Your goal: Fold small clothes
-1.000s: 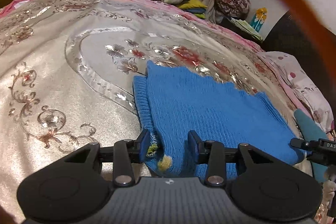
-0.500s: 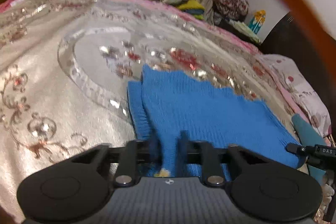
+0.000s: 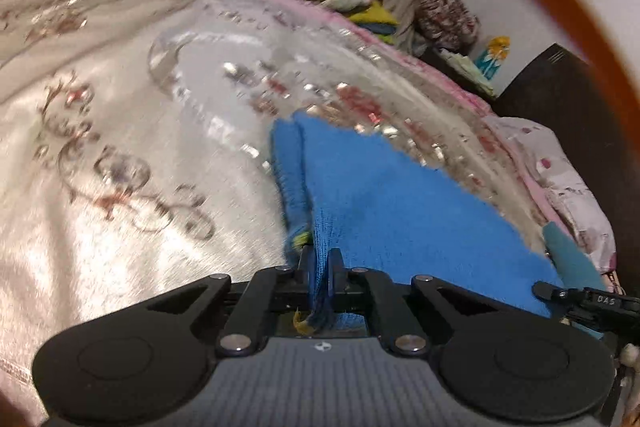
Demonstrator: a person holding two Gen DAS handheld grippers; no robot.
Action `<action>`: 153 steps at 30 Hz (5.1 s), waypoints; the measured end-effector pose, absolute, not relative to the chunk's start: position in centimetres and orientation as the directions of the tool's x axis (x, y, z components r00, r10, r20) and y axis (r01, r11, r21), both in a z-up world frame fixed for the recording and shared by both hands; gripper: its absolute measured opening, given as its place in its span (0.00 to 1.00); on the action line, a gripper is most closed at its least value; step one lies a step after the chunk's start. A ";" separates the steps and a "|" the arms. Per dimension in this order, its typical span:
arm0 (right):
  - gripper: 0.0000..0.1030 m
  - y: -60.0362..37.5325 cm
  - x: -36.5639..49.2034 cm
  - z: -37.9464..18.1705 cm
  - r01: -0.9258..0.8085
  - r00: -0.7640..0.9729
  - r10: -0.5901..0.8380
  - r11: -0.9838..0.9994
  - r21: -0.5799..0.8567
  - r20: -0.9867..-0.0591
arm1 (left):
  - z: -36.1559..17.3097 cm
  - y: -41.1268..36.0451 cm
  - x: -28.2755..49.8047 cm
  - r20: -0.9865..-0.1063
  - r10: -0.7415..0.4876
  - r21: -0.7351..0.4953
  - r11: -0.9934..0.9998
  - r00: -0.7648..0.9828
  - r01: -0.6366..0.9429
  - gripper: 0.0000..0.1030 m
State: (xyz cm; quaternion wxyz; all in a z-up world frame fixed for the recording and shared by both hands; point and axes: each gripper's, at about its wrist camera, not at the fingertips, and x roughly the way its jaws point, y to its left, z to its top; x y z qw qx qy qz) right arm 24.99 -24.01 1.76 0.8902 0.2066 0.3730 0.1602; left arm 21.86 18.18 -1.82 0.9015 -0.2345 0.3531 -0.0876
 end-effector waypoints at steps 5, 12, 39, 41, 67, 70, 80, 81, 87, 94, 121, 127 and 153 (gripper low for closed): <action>0.18 -24.8 24.7 2.2 -0.120 0.682 0.439 0.856 0.503 -0.585 | -1.7 18.4 22.0 -0.592 -0.309 -0.484 0.875 0.745 -0.021 0.13; 0.18 -25.4 25.0 1.8 -0.030 0.685 0.345 0.894 0.448 -0.642 | -1.6 16.2 21.5 -0.627 -0.157 -0.302 0.952 0.763 -0.052 0.20; 0.19 -20.6 24.7 2.3 0.060 0.682 0.114 0.976 0.211 -0.723 | -1.4 14.0 20.1 -0.678 -0.124 -0.199 0.980 0.724 -0.018 0.20; 0.19 -20.5 24.7 2.3 0.067 0.681 0.105 0.977 0.204 -0.725 | -1.3 14.0 20.0 -0.677 -0.126 -0.196 0.980 0.725 -0.013 0.20; 0.21 -22.4 22.3 2.0 0.120 0.690 0.145 0.943 0.309 -0.709 | -0.5 13.5 18.3 -0.657 -0.087 -0.154 0.988 0.749 -0.020 0.21; 0.24 -23.4 21.8 1.6 0.115 0.694 0.168 0.934 0.339 -0.700 | 0.1 13.5 18.0 -0.638 -0.050 -0.131 0.990 0.768 -0.044 0.21; 0.25 -27.7 20.5 0.3 0.132 0.757 0.272 0.827 0.547 -0.594 | 2.7 8.8 14.9 -0.562 0.017 0.021 1.000 0.827 -0.006 0.29; 0.25 -28.2 20.6 0.3 0.134 0.757 0.276 0.822 0.554 -0.592 | 2.8 7.6 14.7 -0.557 0.000 0.038 0.999 0.831 0.025 0.34; 0.25 -31.0 20.5 0.3 0.148 0.768 0.289 0.789 0.597 -0.572 | 1.9 -2.4 14.4 -0.524 -0.140 0.189 0.943 0.840 0.275 0.42; 0.26 -32.1 20.6 -0.3 0.144 0.746 0.344 0.752 0.643 -0.570 | -1.5 -11.4 14.2 -0.512 -0.197 0.461 0.758 0.836 0.460 0.48; 0.52 -31.6 32.1 -2.8 0.109 0.676 0.561 0.564 0.819 -0.477 | -2.2 -14.1 17.6 -0.422 -0.281 0.406 0.791 0.862 0.457 0.23; 0.52 -30.9 32.2 -2.7 0.105 0.669 0.564 0.574 0.812 -0.485 | 0.1 -11.8 18.4 -0.407 -0.331 0.258 0.852 0.851 0.455 0.21; 0.16 -12.8 33.4 8.9 -0.143 0.673 0.557 0.744 0.653 -0.487 | 5.3 4.4 16.7 -0.306 -0.329 -0.177 0.942 0.893 0.286 0.20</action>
